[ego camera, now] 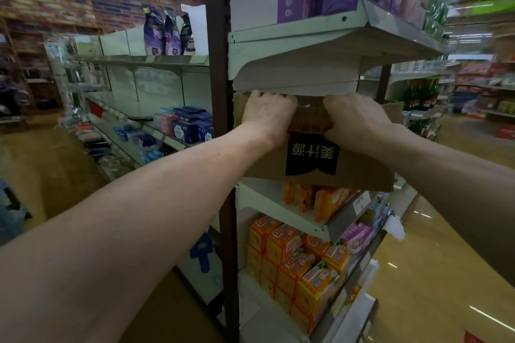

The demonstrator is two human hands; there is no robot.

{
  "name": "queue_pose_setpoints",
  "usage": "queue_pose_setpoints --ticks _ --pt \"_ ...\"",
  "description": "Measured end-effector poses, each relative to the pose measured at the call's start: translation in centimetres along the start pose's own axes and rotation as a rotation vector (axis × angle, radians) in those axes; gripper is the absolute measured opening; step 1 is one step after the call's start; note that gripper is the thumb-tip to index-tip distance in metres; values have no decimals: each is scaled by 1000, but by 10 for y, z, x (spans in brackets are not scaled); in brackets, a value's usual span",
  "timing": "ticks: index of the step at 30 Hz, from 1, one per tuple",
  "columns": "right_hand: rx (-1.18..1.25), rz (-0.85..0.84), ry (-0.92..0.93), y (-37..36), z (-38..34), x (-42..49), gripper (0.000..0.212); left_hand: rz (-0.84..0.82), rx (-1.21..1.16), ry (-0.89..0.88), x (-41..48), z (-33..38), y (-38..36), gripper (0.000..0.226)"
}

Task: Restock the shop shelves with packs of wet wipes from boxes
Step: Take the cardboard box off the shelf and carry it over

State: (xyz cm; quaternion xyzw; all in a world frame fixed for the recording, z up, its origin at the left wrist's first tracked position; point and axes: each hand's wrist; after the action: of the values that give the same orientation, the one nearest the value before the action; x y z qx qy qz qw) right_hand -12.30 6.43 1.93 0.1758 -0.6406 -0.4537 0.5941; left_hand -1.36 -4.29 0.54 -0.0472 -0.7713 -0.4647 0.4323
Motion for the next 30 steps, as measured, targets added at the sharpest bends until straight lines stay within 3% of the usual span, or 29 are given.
queue_pose_setpoints --ticks 30 --pt "-89 -54 -1 80 -207 -8 20 -30 -110 -15 -106 -160 99 22"
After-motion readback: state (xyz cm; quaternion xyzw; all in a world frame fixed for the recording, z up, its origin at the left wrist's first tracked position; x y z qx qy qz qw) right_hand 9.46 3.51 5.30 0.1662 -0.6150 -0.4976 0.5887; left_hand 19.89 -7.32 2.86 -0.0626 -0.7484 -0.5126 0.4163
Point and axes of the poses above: each hand's wrist, its own x-axis towards the middle knuckle, its own y-axis out of the back of the hand, z = x × y, and after that the axes turned 8 degrees about z, right-handed
